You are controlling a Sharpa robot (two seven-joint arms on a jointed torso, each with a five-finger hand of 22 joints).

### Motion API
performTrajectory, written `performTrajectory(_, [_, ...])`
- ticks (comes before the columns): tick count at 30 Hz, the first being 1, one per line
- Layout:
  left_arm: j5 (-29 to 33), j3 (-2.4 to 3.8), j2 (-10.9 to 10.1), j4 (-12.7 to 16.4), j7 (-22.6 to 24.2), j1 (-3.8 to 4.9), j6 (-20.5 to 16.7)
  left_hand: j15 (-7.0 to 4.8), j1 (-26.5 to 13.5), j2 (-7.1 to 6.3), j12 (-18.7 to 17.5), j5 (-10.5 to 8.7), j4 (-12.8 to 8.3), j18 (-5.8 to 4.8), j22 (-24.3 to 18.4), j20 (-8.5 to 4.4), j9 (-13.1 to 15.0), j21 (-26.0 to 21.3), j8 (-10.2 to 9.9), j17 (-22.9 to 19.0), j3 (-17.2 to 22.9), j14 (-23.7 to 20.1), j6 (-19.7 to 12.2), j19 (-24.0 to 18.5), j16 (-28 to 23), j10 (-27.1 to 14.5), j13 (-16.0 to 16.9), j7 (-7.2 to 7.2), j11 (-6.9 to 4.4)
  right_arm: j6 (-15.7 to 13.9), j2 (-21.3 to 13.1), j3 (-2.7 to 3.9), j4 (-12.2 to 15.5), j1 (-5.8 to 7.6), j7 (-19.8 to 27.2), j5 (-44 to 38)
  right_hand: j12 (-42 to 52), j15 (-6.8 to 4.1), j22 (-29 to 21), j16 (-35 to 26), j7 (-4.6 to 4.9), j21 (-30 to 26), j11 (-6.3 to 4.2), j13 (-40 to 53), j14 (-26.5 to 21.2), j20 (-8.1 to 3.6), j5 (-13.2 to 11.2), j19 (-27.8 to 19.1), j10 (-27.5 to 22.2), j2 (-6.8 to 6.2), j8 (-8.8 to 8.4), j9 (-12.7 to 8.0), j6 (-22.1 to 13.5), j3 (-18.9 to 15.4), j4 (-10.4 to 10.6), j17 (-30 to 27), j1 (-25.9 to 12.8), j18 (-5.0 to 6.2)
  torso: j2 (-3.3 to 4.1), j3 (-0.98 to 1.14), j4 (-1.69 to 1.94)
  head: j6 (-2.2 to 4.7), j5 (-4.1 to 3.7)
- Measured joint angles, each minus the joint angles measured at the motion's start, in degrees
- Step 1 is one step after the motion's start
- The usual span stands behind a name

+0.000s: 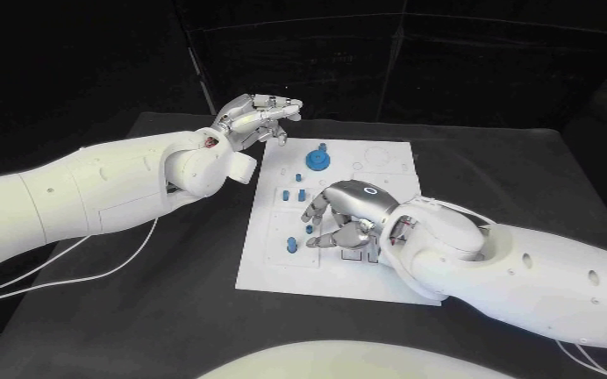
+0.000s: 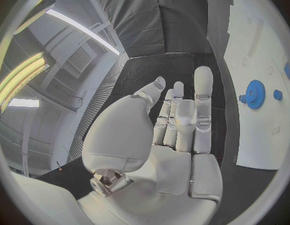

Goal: Assemble the parts on the task board

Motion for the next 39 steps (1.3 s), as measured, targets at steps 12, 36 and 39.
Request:
performTrajectory(12, [0.00,-0.03,-0.15,-0.22,-0.03,-0.03,0.05,0.00,0.00,0.00,0.00,0.00,0.10,0.60,-0.06,0.00,0.00,-0.24,0.10,0.00,-0.09,0.00,0.00,0.00,0.00,-0.21,0.00,0.00,0.21,-5.55,-15.44,0.05,5.44,2.89,-0.29,18.49,14.33,-2.88,14.15,10.31,-2.20,9.65,-3.55,9.16,4.87,-3.09,6.71,9.06,12.61,1.70,2.73,0.59,3.55,-2.23,2.23,15.67,-0.70,-0.96,-0.51,-0.07,-0.66,1.01,-3.03])
performTrajectory(36, [-0.01,-0.10,-0.67,-0.04,-0.05,-0.10,0.06,0.00,0.00,0.00,0.25,0.00,0.32,0.55,-0.09,0.00,0.00,-0.24,0.21,-0.10,-0.31,0.00,0.00,0.00,0.00,-0.21,0.04,0.00,0.21,-1.59,-21.26,-0.30,7.71,1.30,-18.19,14.33,39.39,-3.26,18.60,15.74,-2.63,12.36,-3.54,42.23,4.90,-2.99,3.93,10.52,12.17,2.25,10.56,2.52,-1.41,-11.68,7.40,25.21,-6.26,-1.84,-1.03,-0.10,-1.10,1.22,-5.93])
performTrajectory(39, [-0.01,-0.11,-0.68,-0.04,-0.05,-0.10,0.07,0.00,0.00,0.00,0.25,0.00,0.31,0.55,-0.14,0.00,0.00,-0.24,0.21,-0.10,-0.31,0.00,0.00,0.00,0.00,-0.21,0.04,0.00,0.21,-0.60,-21.03,-0.45,7.52,1.09,-18.87,13.68,39.43,-3.26,18.71,15.93,-2.63,12.36,-3.54,42.67,4.90,-2.99,3.93,10.52,12.17,2.66,10.89,2.60,-1.41,-11.84,7.57,25.47,-6.67,-1.84,-1.03,-0.10,-1.10,1.32,-5.97])
